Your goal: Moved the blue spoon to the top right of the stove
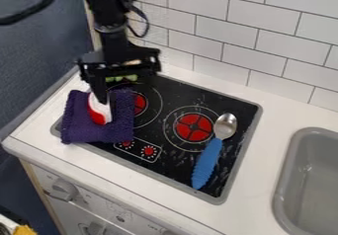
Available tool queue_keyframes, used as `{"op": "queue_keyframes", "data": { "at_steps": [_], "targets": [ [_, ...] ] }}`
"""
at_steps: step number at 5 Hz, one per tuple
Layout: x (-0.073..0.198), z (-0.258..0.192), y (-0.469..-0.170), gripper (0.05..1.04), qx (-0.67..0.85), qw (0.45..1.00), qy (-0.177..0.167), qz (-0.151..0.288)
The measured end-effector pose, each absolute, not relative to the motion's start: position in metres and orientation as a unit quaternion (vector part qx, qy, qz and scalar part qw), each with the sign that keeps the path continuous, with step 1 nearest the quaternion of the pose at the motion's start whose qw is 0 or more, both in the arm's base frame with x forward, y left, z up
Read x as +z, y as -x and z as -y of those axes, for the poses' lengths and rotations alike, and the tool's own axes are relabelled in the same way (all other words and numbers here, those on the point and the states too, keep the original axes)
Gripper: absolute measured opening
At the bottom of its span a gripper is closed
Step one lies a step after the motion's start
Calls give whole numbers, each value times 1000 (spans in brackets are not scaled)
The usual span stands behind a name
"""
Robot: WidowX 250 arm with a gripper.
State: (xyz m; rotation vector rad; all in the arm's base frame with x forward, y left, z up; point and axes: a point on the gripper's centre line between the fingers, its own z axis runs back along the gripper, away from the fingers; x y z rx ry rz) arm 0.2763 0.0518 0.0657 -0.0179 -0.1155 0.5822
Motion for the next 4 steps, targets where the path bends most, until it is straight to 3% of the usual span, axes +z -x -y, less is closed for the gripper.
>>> {"op": "queue_keyframes", "data": {
  "at_steps": [2,3,4],
  "targets": [
    [47,0,-239,1001,216,975,-17,54],
    [38,12,-236,1001,194,978,-33,71],
    [21,25,-236,1001,170,983,-40,57]
  ]
}}
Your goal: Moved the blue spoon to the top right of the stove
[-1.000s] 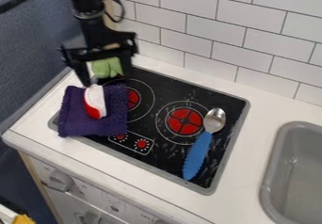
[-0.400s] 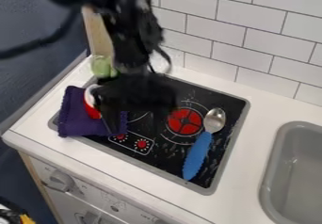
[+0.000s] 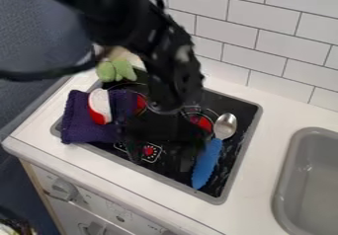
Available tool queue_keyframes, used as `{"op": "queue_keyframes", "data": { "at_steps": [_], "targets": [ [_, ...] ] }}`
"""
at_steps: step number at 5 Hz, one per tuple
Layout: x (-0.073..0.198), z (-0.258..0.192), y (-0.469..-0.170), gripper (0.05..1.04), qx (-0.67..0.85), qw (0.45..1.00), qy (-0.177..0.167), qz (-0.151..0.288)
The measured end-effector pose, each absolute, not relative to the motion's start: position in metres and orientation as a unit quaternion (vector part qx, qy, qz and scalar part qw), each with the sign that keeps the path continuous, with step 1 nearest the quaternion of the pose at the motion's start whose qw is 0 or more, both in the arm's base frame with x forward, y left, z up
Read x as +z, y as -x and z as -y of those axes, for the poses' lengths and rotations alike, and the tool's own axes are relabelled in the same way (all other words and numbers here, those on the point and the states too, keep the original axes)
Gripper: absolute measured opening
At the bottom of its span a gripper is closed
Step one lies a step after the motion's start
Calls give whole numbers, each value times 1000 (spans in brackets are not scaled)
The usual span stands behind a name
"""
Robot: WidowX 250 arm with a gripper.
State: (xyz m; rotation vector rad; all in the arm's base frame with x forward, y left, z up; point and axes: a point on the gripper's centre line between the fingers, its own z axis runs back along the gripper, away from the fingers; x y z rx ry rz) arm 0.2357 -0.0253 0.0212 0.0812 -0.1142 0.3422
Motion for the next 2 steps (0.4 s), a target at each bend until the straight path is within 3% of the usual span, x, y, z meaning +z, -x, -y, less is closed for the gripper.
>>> {"op": "queue_keyframes", "data": {
  "at_steps": [2],
  "targets": [
    [6,58,-258,1001,153,987,-28,46]
  ]
}}
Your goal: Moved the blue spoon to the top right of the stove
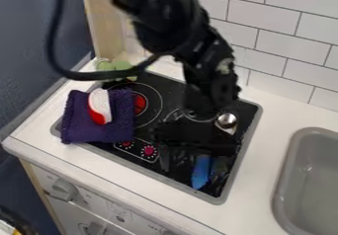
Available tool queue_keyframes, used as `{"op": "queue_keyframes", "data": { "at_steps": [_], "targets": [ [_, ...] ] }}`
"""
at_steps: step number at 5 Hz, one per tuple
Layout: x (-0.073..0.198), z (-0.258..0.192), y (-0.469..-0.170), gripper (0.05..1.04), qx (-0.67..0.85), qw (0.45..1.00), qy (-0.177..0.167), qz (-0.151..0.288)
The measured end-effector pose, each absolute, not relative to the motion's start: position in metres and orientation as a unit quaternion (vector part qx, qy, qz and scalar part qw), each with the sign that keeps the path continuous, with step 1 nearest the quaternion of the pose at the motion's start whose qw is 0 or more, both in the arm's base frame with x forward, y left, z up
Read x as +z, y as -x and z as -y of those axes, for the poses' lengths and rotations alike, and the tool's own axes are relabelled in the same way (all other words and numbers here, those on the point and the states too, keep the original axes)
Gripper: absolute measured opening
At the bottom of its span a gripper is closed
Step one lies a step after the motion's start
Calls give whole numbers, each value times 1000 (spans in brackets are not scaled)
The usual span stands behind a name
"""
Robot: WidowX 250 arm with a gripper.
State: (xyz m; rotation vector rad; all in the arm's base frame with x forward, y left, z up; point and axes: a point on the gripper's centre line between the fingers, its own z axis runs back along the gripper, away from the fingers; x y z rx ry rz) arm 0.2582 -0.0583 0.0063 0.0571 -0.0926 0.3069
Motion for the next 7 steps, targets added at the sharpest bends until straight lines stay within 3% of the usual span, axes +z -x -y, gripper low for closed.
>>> {"op": "queue_keyframes", "data": {
  "at_steps": [2,3,4,6,7],
  "targets": [
    [-14,73,-285,964,137,989,-42,24],
    [-14,73,-291,697,140,989,-31,22],
    [-14,68,-291,520,143,989,-25,14],
    [5,54,-293,388,184,983,-8,9],
    [23,50,-304,388,219,976,-9,15]
  ]
}}
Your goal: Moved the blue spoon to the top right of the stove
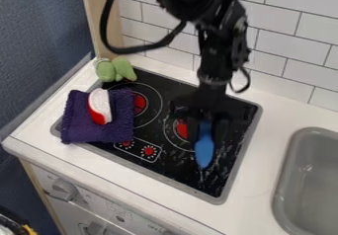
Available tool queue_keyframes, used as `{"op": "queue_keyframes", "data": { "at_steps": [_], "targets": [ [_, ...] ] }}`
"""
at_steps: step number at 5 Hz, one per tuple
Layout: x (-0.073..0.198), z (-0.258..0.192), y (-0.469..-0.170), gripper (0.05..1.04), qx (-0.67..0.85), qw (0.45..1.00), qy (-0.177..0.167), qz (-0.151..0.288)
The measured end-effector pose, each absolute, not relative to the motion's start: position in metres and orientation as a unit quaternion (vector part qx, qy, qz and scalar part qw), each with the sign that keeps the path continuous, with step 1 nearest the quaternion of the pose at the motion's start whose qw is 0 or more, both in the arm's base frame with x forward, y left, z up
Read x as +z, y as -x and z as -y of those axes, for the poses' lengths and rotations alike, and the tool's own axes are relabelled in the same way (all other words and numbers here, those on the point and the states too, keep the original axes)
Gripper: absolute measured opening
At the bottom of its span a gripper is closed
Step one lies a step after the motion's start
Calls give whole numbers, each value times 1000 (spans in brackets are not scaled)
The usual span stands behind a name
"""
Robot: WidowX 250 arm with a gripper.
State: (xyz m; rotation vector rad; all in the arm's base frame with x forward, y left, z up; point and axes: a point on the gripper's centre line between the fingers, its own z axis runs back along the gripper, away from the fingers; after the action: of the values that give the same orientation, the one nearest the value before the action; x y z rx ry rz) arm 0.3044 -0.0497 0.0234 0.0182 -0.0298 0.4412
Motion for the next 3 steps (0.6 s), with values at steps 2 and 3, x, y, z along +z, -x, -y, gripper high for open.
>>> {"op": "queue_keyframes", "data": {
  "at_steps": [2,3],
  "targets": [
    [49,45,-345,388,381,924,-11,16],
    [43,43,-357,388,485,874,-2,-24]
  ]
}}
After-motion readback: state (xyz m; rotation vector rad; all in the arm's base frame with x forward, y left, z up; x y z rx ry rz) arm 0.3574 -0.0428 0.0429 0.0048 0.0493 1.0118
